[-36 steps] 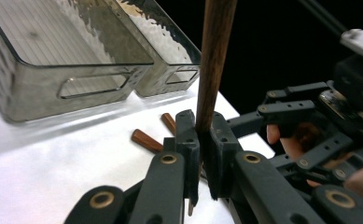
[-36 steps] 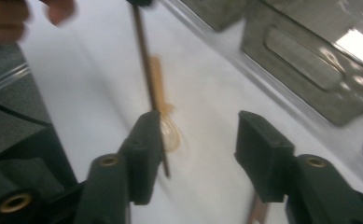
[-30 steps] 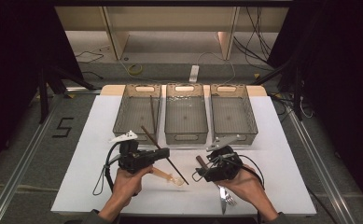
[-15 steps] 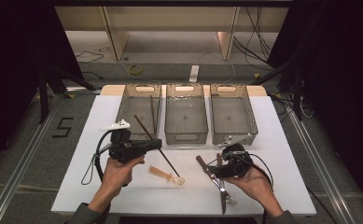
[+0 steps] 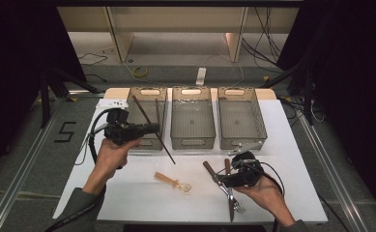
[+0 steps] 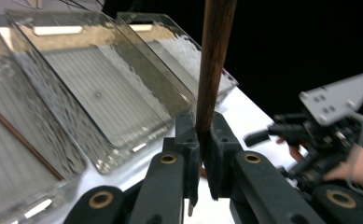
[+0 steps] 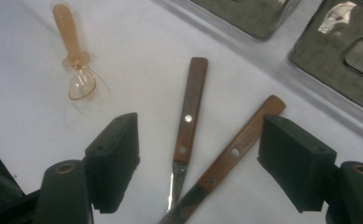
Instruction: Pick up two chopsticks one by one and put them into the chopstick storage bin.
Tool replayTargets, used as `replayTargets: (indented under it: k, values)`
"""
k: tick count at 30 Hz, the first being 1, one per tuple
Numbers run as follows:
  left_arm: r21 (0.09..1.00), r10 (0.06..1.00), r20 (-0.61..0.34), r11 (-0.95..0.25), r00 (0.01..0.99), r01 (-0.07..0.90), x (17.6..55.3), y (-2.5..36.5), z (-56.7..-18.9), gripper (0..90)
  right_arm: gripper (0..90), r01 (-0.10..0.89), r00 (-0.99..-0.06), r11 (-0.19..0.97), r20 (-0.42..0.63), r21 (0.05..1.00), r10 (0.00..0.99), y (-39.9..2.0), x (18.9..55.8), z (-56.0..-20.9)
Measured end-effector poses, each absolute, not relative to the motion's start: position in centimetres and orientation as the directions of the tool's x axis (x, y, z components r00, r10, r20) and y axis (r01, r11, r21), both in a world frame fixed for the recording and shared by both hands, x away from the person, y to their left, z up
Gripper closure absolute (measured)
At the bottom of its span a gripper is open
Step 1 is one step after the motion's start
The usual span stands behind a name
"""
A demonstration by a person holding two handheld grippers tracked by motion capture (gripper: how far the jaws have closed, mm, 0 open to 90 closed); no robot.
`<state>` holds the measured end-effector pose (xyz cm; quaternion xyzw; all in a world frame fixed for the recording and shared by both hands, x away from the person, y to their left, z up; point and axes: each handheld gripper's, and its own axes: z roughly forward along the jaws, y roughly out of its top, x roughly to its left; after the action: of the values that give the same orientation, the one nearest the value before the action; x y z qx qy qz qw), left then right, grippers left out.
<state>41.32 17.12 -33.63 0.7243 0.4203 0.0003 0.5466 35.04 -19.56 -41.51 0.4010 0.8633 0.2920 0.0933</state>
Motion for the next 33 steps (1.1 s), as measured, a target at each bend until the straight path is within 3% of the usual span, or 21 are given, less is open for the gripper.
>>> replayTargets:
  k: [17, 33]
  values:
    - [0.780, 0.722, -0.412, -0.036, 0.556, 0.625, 47.0, 20.2, -30.6, 84.4, 28.6, 0.618, -0.661, 0.464, 0.101, 0.635, 0.743, -21.8, 33.3, -42.0]
    - [0.753, 0.780, -0.432, 0.036, 0.452, 0.657, 50.8, 21.9, -31.3, 84.3, 25.9, 0.588, -0.675, 0.445, 0.107, 0.676, 0.730, -21.7, 32.7, -42.1]
